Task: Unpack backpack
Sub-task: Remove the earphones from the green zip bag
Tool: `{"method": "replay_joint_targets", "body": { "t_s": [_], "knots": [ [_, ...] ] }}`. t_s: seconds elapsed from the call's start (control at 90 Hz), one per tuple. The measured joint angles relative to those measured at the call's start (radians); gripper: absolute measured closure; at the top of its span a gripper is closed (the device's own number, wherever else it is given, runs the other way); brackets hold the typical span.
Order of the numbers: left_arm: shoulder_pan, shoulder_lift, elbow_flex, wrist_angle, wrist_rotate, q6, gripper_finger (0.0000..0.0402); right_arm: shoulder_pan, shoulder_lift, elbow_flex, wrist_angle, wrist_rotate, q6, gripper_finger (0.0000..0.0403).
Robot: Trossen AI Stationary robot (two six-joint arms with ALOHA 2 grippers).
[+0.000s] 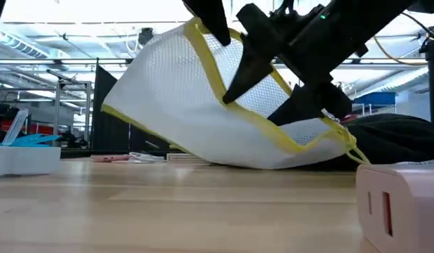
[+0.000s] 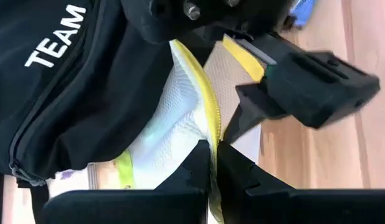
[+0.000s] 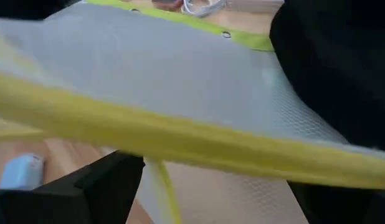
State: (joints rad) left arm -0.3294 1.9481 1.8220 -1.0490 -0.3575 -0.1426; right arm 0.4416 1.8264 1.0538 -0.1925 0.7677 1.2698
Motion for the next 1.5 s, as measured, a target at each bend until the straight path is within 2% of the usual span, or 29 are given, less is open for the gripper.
{"method": "replay_joint_targets", "body": {
  "t_s": [0.111, 0.333, 0.5, 0.789, 0.956, 1.122, 1.3, 1.5],
  "knots": [
    [-0.001, 0.000, -0.041, -0.004, 0.016, 0.022, 0.0401, 0.004, -0.020, 0.000, -0.016, -0.068, -0.035, 0.0051],
    [-0.002, 0.001, -0.116, -0.001, 0.036, 0.018, 0.0401, 0.004, -0.028, 0.000, 0.002, -0.040, -0.025, 0.0051],
    [-0.001, 0.001, -0.116, 0.037, 0.035, 0.019, 0.0401, 0.005, -0.027, 0.000, 0.008, -0.030, 0.007, 0.0051],
    [-0.002, 0.001, -0.058, 0.108, 0.035, 0.018, 0.0401, -0.001, 0.075, 0.002, 0.121, -0.028, 0.059, 0.0051],
    [-0.006, 0.001, -0.041, 0.106, 0.042, 0.020, 0.0401, -0.009, 0.082, 0.002, 0.070, 0.067, 0.090, 0.0051],
    [-0.005, 0.001, -0.042, 0.103, 0.064, 0.018, 0.0401, -0.016, 0.082, 0.001, 0.123, 0.005, 0.170, 0.0051],
    [-0.002, 0.001, -0.043, 0.128, 0.056, 0.024, 0.0401, -0.021, 0.088, 0.001, 0.112, 0.049, 0.271, 0.0051],
    [0.004, 0.001, -0.045, 0.160, 0.074, 0.045, 0.0401, -0.043, 0.167, 0.001, 0.234, 0.022, 0.269, 0.0051]
  ]
}}
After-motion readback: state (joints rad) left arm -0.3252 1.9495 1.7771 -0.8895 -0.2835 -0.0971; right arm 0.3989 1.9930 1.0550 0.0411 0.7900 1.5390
